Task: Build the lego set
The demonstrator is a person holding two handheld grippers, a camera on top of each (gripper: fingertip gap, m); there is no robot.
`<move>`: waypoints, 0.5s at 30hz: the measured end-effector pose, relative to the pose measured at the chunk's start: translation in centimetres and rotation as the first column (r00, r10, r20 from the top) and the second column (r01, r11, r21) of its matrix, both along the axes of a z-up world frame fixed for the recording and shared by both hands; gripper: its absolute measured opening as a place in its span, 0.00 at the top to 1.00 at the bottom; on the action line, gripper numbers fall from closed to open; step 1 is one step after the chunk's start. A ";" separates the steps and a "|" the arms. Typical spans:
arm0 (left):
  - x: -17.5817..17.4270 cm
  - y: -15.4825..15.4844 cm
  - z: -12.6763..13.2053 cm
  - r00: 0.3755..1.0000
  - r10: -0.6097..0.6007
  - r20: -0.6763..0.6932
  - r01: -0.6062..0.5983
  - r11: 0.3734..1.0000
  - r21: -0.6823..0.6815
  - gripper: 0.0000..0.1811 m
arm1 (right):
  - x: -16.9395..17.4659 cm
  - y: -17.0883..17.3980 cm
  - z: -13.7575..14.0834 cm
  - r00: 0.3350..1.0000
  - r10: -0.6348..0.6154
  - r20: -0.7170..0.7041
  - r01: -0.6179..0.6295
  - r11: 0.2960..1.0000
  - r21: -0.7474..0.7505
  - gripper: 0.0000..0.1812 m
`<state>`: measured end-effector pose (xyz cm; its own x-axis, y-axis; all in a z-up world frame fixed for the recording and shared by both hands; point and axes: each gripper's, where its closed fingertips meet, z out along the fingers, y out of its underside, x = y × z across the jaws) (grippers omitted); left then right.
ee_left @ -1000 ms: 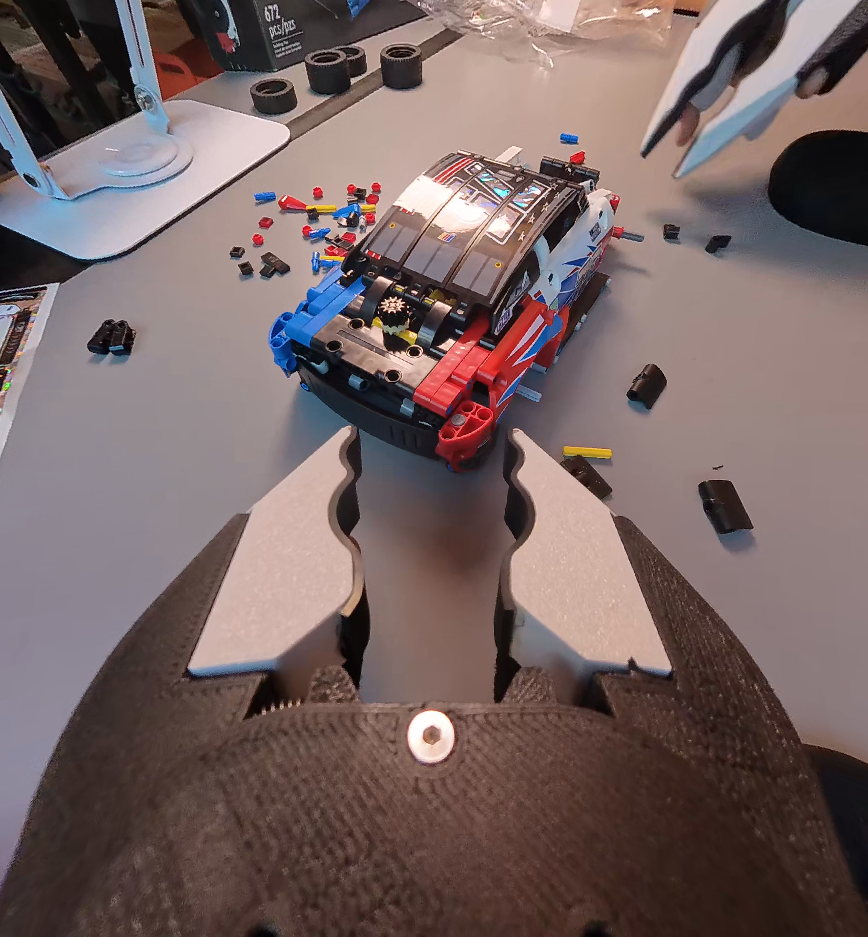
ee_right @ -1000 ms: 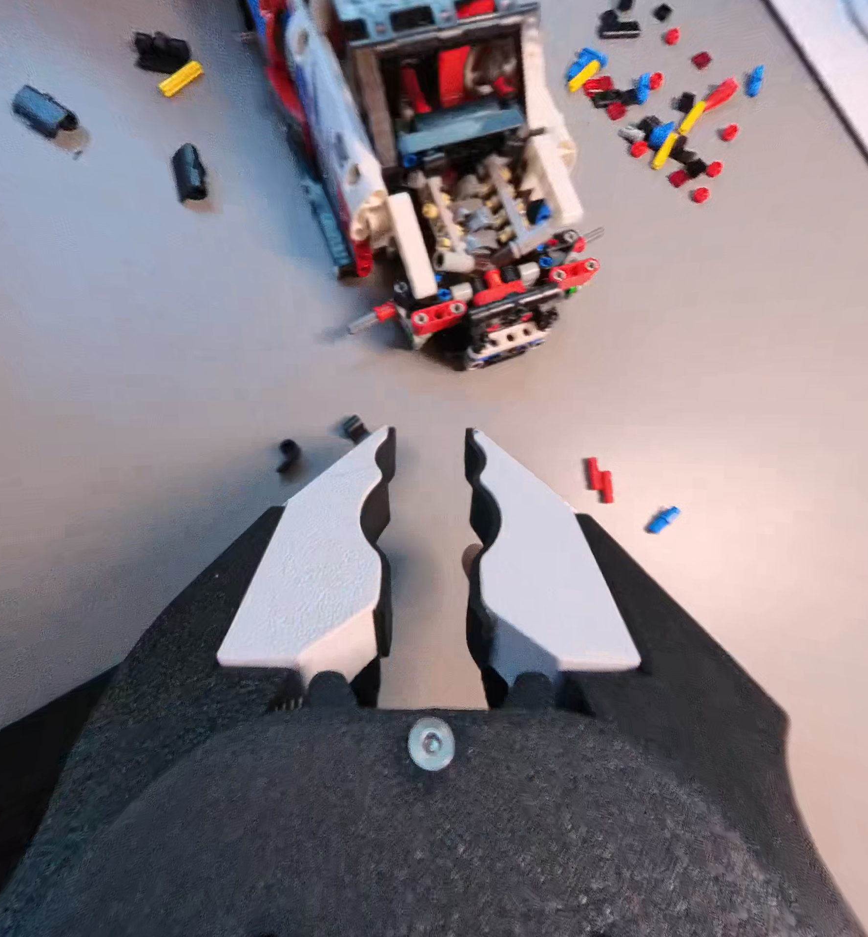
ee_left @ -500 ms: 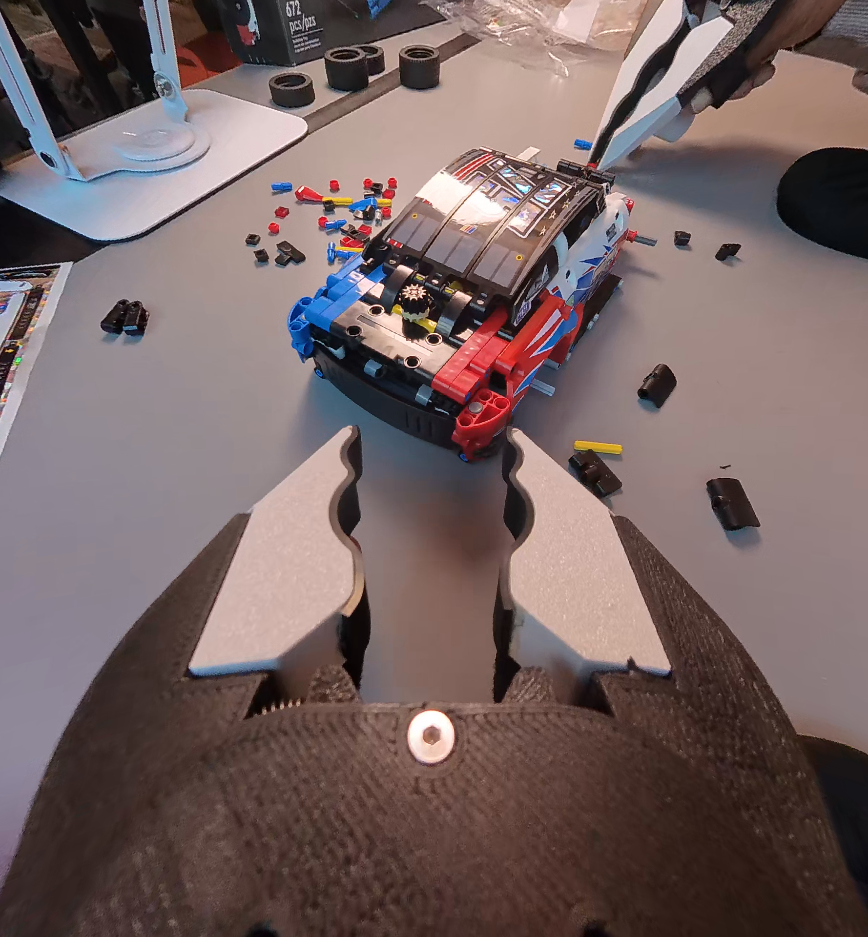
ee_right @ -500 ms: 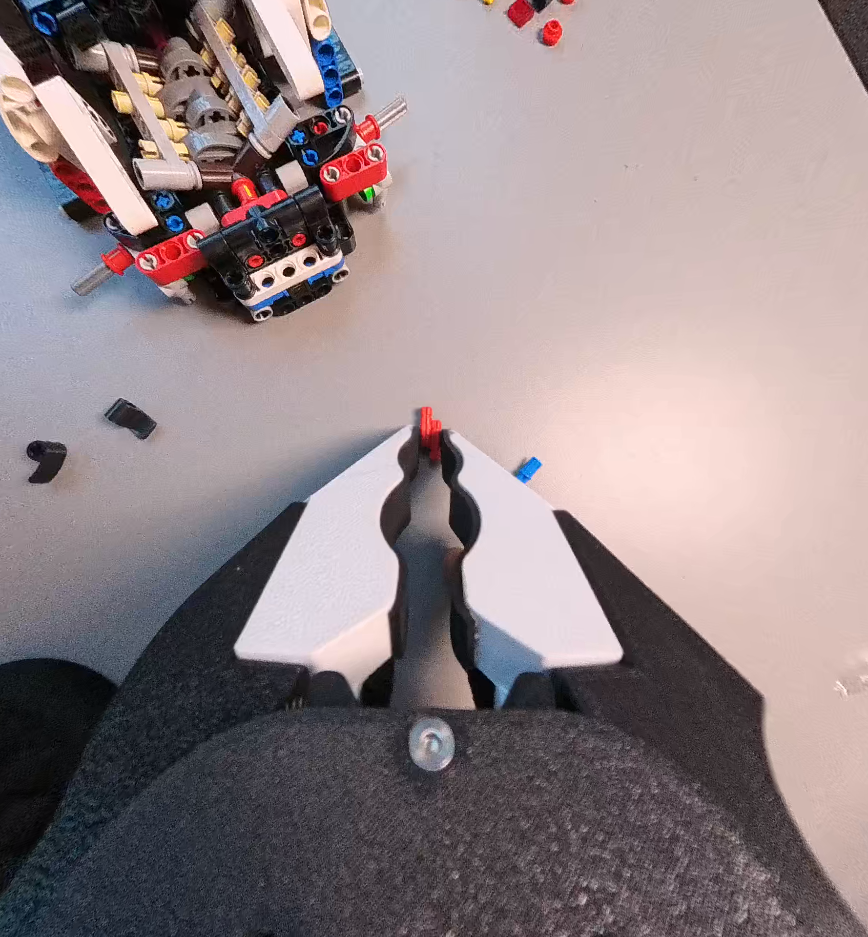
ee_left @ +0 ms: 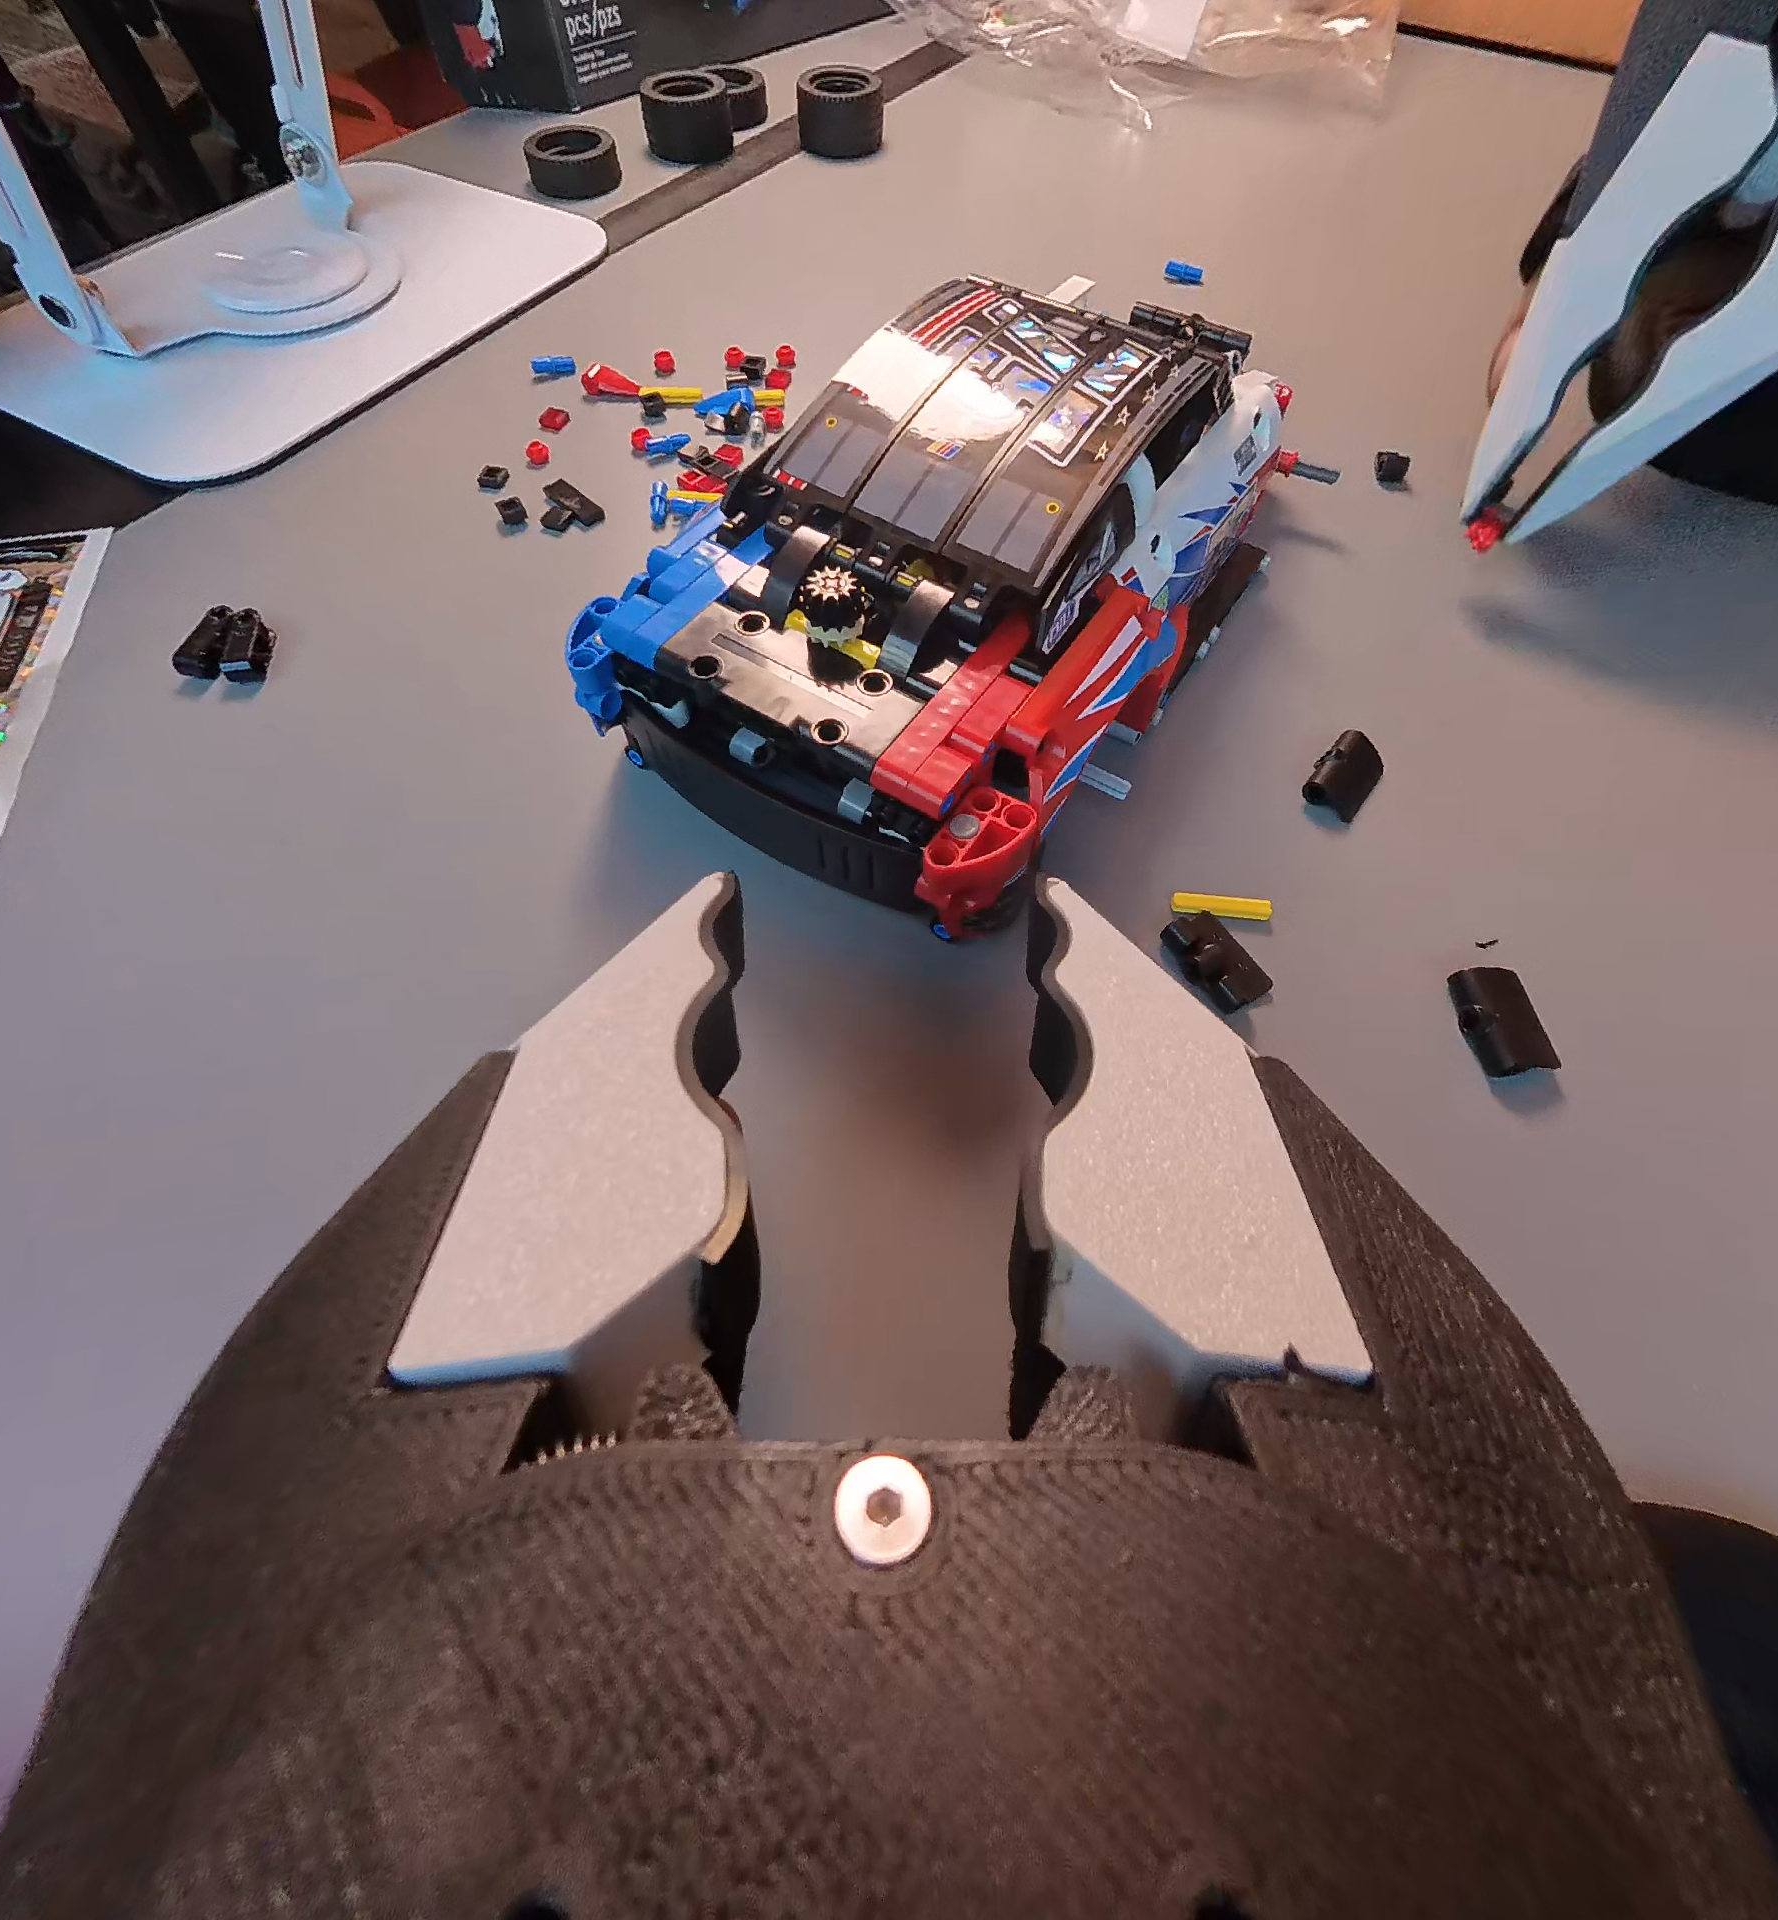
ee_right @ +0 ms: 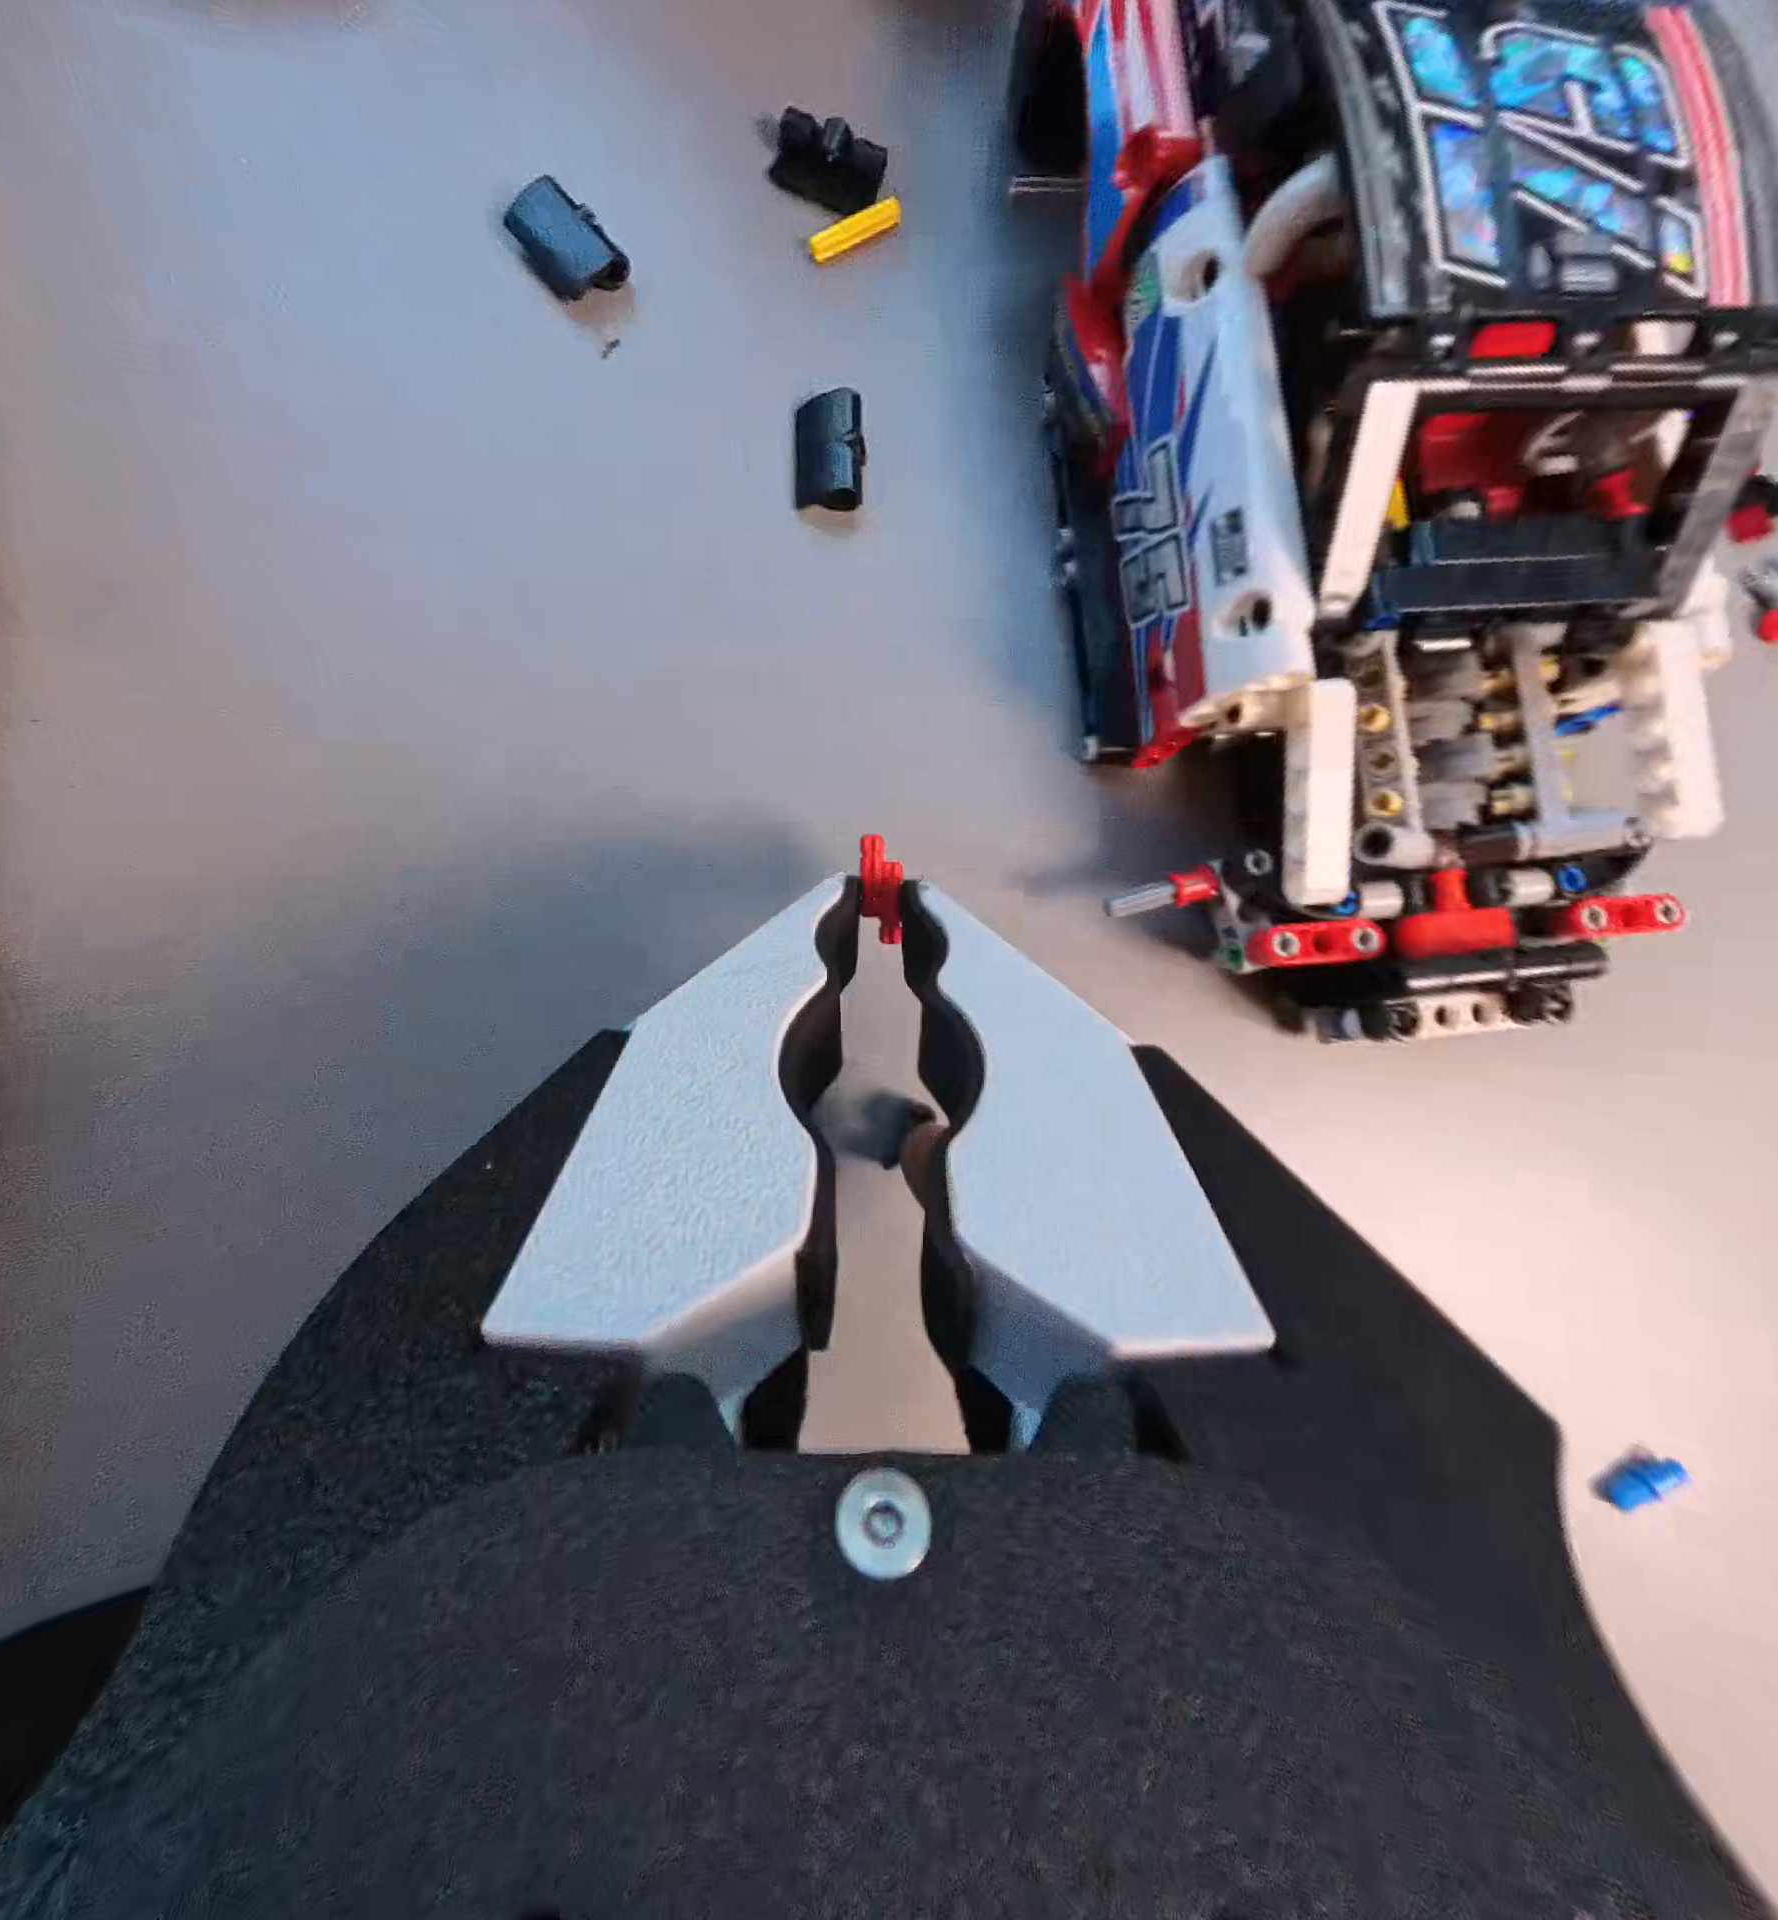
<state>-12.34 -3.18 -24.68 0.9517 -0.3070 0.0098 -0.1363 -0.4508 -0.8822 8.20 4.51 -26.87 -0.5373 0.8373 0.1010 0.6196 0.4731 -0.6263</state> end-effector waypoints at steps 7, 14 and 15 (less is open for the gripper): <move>0.7 -0.2 -0.3 0.999 -0.019 -0.049 0.018 1.000 -0.013 0.70 | -0.4 -0.9 -0.9 0.999 0.006 0.032 -0.006 1.000 0.012 0.87; 0.6 -0.2 -0.2 0.999 -0.019 -0.033 0.019 1.000 -0.008 0.70 | 1.4 6.1 3.4 0.979 -0.188 -0.077 0.183 0.981 -0.069 0.81; 0.7 -0.2 -0.2 0.999 -0.020 -0.034 0.020 1.000 -0.008 0.70 | 1.8 8.4 3.4 0.965 -0.250 -0.081 0.246 0.967 -0.058 0.83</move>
